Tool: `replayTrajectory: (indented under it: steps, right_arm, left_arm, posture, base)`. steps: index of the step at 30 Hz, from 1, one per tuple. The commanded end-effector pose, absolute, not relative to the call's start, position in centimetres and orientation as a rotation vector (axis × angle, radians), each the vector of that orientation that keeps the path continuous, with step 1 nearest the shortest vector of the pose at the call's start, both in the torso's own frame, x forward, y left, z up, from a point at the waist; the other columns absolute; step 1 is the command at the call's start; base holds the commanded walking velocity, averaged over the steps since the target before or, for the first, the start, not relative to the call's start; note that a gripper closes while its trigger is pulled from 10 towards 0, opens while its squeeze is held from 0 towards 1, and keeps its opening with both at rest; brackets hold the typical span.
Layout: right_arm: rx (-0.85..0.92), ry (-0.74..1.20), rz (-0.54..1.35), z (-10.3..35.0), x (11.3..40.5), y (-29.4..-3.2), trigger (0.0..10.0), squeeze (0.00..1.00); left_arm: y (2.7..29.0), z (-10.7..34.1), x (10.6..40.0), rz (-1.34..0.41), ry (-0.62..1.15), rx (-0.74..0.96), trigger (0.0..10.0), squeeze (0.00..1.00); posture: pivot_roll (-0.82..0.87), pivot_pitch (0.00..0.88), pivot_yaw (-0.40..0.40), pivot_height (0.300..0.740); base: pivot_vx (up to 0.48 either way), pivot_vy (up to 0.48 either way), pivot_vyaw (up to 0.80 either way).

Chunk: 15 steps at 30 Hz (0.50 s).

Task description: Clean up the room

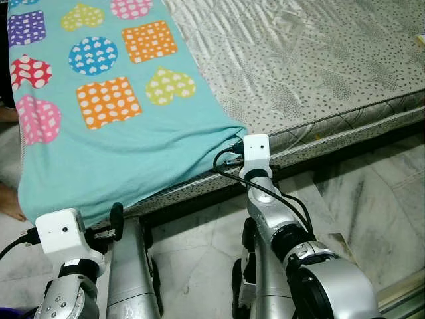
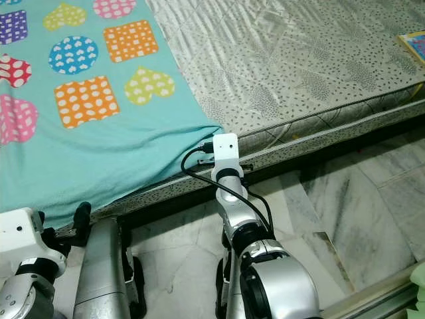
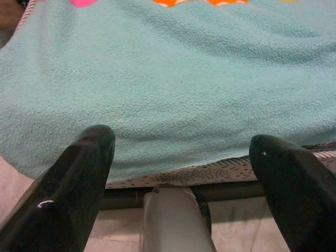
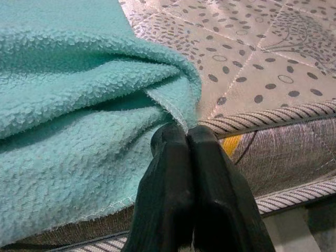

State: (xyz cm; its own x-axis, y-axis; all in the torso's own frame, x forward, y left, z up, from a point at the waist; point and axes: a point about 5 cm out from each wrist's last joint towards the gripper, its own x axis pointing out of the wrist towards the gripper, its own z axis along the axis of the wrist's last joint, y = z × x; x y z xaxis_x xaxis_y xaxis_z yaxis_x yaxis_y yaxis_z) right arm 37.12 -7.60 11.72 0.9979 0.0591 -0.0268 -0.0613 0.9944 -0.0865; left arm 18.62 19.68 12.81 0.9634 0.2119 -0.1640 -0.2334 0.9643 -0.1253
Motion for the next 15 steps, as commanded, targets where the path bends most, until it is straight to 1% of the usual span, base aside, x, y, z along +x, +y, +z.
replayTrajectory:
  steps: [1,9,15]
  right_arm:
    - [-0.059,0.057,0.045,10.7,36.7,-8.2,0.0,0.00]
    - [-0.014,0.060,0.046,9.0,35.1,-10.7,0.0,0.00]
    - [-0.005,0.071,0.047,8.5,34.2,-11.4,0.0,0.00]
  left_arm:
    - [20.2,12.2,18.1,0.249,0.184,-0.131,10.0,0.00]
    - [20.0,12.0,18.3,0.244,0.185,-0.139,10.0,0.00]
    - [20.0,11.9,18.4,0.238,0.187,-0.144,10.0,0.00]
  posture:
    - [0.11,0.326,-0.037,0.523]
    - [0.09,0.326,-0.034,0.523]
    - [0.08,0.324,-0.030,0.523]
  base:
    - [0.000,0.000,0.00]
    - [0.000,0.000,0.00]
    - [0.000,0.000,0.00]
